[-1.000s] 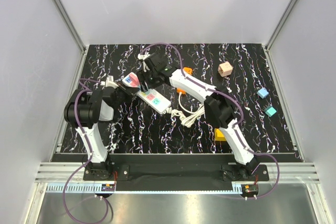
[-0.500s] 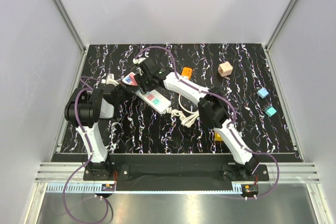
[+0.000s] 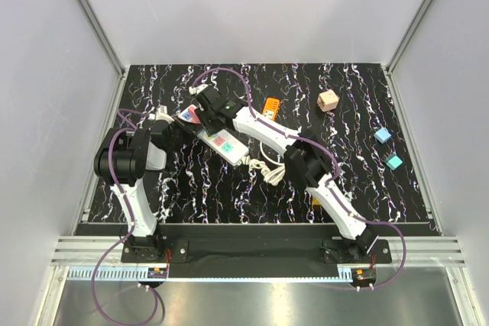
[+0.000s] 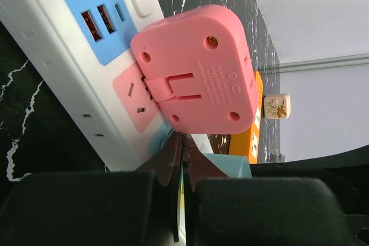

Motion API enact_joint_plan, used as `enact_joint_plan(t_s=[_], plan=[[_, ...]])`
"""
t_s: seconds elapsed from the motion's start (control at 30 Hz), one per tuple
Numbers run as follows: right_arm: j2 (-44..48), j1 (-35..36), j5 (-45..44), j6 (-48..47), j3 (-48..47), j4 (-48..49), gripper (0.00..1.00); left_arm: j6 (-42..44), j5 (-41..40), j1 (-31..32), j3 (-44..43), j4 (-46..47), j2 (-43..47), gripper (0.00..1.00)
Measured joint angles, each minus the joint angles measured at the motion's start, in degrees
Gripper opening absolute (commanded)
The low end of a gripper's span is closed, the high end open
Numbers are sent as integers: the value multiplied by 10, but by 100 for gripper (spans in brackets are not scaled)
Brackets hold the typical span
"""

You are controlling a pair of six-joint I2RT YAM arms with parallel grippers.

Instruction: Pull the plug off the socket

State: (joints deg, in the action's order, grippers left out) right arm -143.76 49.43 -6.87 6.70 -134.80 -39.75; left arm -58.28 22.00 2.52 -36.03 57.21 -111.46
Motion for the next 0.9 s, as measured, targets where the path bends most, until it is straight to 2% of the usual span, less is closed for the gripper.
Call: enact_joint_plan(t_s=[0.33, 0.53, 0.57, 0.7, 0.73, 0.9], plan=[[-9, 3, -9, 1, -6, -4, 46, 1, -3, 1, 1, -6, 4, 0], [-17, 3, -13, 2, -14, -7, 42, 1, -3, 1, 1, -7, 4, 0], [-18, 3, -13, 1, -16, -9, 29, 2, -3, 1, 1, -7, 5, 0], [-21, 4, -15, -1, -25, -20, 3, 8, -7, 5, -1, -28, 15, 0], [-22, 6, -17, 0, -27, -21, 0, 10, -9, 6, -3, -38, 18, 0], [-23, 9, -28, 2, -29, -23, 0, 17, -12, 7, -10, -63, 25, 0]])
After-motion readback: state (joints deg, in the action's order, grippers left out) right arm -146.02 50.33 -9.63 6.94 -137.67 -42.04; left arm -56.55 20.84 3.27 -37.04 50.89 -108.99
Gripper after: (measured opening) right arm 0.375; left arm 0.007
